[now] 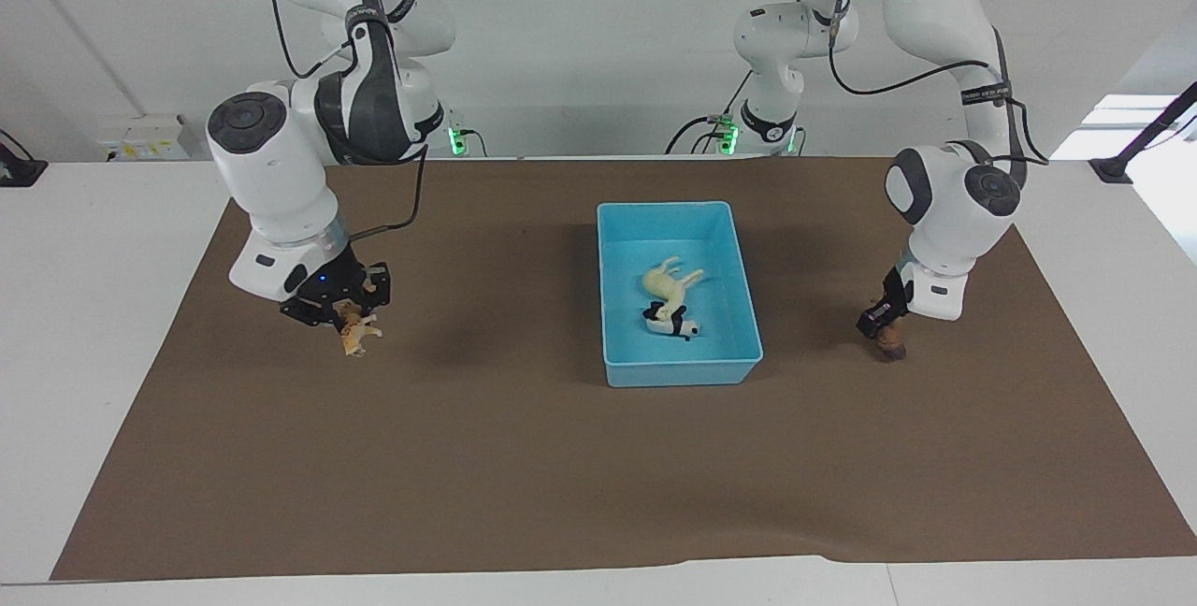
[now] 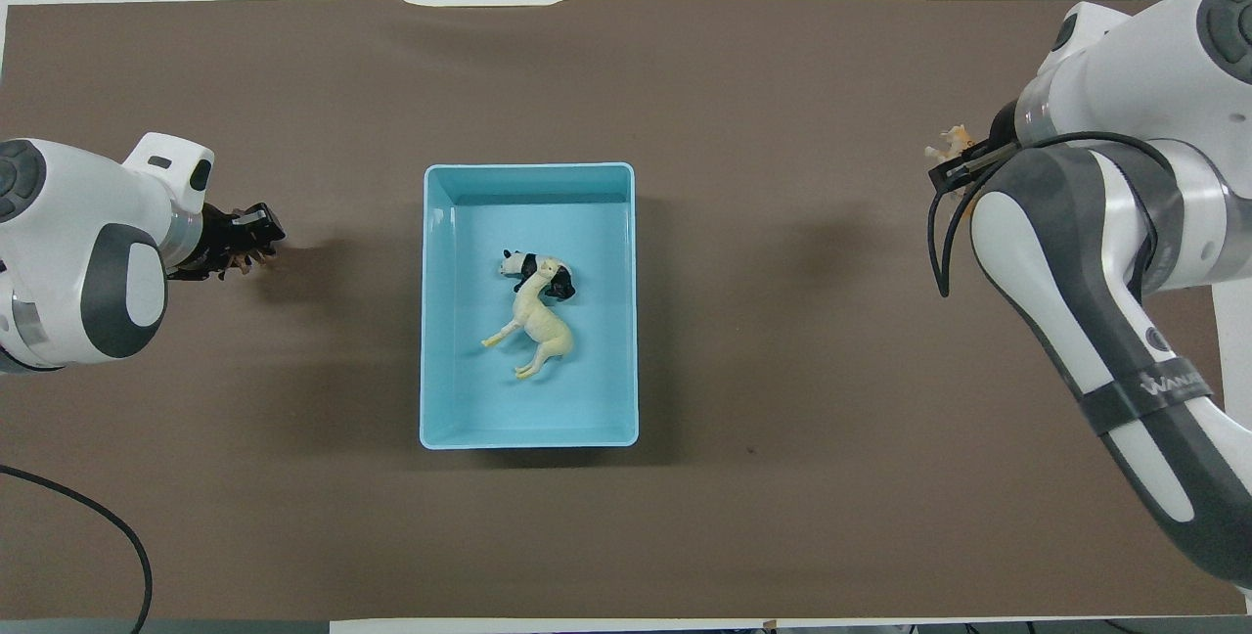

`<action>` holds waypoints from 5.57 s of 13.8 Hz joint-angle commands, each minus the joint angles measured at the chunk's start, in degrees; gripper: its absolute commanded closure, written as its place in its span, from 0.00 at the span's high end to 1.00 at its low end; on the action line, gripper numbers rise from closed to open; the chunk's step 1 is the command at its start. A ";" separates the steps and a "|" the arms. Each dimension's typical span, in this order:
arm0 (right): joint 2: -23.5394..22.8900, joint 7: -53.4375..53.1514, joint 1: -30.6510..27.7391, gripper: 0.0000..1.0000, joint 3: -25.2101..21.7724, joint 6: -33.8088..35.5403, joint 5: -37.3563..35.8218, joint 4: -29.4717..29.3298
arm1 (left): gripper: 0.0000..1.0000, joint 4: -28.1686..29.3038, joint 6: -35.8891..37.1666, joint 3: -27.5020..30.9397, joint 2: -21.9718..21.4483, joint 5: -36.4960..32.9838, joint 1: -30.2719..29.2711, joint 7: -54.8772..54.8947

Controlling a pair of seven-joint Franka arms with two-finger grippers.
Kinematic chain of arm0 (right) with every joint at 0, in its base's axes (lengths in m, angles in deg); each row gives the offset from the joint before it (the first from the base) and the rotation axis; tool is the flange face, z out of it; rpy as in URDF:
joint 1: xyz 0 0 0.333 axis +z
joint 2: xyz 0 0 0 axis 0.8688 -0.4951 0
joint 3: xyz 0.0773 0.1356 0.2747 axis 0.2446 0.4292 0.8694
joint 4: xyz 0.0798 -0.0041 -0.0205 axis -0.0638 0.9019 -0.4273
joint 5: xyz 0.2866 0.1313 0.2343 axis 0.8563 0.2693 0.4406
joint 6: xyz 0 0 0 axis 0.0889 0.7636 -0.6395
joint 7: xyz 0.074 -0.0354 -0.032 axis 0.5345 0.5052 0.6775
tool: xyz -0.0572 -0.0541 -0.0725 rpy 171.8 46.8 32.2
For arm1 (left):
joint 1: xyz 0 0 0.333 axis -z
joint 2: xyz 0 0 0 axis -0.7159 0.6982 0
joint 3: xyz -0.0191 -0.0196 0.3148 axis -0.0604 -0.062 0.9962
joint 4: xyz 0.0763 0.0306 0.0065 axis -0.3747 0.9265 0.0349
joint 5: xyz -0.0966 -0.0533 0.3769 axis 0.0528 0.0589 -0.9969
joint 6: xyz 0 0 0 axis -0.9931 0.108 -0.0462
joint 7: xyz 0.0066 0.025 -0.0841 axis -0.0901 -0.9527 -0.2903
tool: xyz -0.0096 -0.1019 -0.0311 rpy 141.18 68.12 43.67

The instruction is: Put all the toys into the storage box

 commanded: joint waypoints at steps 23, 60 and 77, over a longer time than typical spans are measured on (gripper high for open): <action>1.83 -3.41 -0.37 0.00 1.27 2.49 0.43 -1.51 | 1.00 -10.20 22.85 1.00 -14.98 4.16 20.07 -41.51; 7.72 -20.85 -8.09 1.00 6.02 23.13 2.89 -14.96 | 1.00 -22.07 45.11 5.22 -14.40 -0.86 6.95 26.28; 17.39 -13.09 -6.70 1.00 -3.65 24.12 -0.89 -4.33 | 1.00 -22.15 42.12 -12.98 -13.52 -1.21 -11.87 26.54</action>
